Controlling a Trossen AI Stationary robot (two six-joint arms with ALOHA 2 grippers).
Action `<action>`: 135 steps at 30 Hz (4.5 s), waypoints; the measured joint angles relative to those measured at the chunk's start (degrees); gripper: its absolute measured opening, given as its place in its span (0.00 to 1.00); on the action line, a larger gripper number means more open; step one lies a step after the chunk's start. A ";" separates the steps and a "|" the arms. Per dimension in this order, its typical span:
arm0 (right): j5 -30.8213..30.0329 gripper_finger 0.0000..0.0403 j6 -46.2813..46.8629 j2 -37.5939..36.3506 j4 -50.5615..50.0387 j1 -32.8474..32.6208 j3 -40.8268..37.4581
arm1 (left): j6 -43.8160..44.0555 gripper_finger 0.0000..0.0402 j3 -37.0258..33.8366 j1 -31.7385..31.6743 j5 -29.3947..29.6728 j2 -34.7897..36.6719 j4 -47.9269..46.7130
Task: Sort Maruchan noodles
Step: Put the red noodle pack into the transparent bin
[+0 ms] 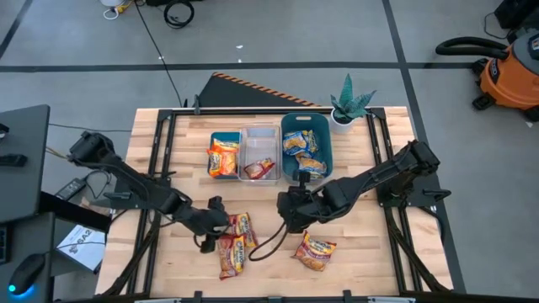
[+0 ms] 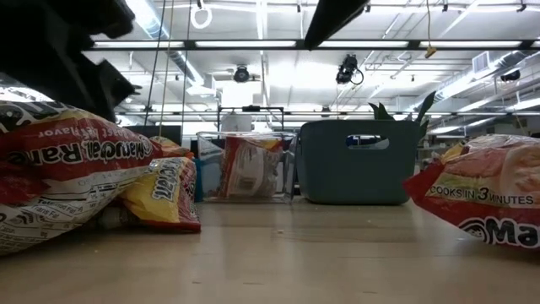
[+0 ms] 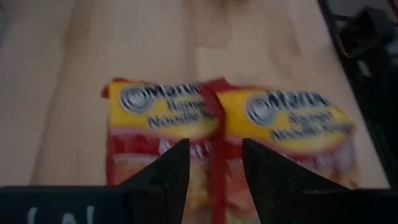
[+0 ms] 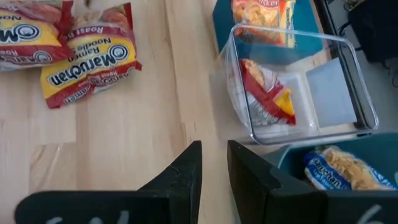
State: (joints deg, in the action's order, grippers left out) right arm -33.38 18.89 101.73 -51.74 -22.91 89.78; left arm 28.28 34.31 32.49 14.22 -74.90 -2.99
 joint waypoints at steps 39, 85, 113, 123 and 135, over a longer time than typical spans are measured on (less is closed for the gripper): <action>1.52 0.20 -2.11 0.11 3.14 0.15 -0.02 | -11.02 0.06 6.89 -1.99 -8.55 -13.61 -1.31; -1.65 0.20 -0.90 -0.15 0.25 -0.16 -0.04 | -34.24 0.01 16.70 -59.31 -29.41 -9.94 5.67; -7.90 0.20 1.37 -0.17 0.24 0.83 -0.04 | -35.35 0.42 16.79 -38.48 -27.49 -1.41 -11.32; 5.34 0.20 0.36 -0.66 0.86 4.45 -0.02 | -24.32 0.41 16.70 -17.67 -16.07 -1.99 -27.69; 9.97 0.20 -6.21 -1.33 0.91 4.79 0.00 | -8.24 0.41 2.01 -4.09 -9.64 -1.59 -13.71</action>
State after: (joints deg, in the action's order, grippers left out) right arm -23.41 12.67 100.40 -50.83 -18.12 89.78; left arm 20.05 36.32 28.40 4.57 -76.49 -16.70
